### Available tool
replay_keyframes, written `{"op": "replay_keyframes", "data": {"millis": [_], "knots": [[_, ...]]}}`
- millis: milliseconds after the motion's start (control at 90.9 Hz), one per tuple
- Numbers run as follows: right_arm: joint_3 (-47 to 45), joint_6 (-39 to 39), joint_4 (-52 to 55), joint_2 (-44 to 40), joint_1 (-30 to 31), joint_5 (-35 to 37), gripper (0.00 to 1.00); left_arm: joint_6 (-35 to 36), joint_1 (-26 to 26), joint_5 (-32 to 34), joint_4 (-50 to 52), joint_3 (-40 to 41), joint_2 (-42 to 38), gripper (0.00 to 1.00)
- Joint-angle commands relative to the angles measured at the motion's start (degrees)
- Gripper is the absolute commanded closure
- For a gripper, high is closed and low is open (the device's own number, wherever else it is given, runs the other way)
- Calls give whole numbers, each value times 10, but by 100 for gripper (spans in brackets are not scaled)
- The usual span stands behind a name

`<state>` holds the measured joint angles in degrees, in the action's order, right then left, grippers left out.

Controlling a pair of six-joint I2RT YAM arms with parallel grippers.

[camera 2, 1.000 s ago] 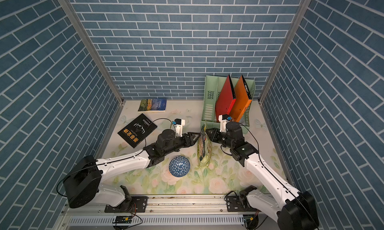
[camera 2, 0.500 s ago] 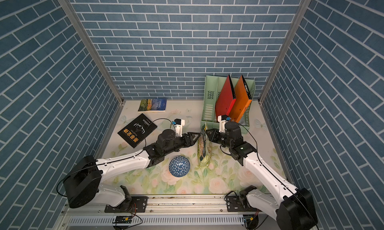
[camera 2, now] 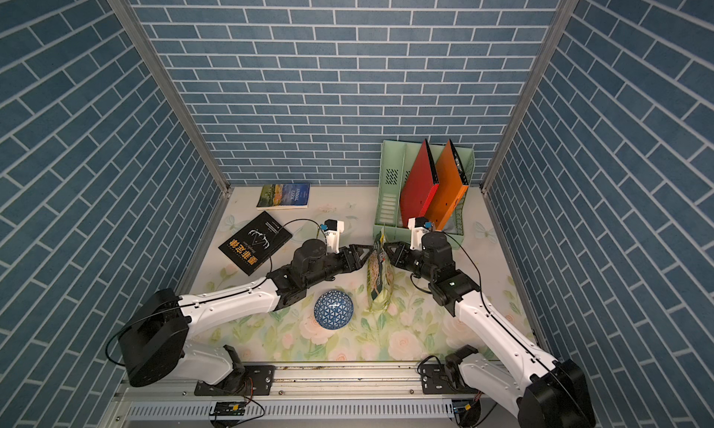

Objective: Pour the oats into the breakfast bowl
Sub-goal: Open the oats bag at the center of the board.

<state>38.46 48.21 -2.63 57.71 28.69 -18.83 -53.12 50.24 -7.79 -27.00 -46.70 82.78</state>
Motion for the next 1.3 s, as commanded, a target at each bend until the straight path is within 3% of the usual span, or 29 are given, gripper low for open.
{"op": "replay_keyframes", "data": {"millis": [0,352,1287], "knots": [[-8,14,-19,-12,-2,-7,82,8,4,2,2,-16,5,37],[-33,41,-59,-33,-2,-16,83,8,4,2,3,-16,6,37],[-47,35,-26,-64,-6,13,81,9,4,11,9,-16,7,37]]}}
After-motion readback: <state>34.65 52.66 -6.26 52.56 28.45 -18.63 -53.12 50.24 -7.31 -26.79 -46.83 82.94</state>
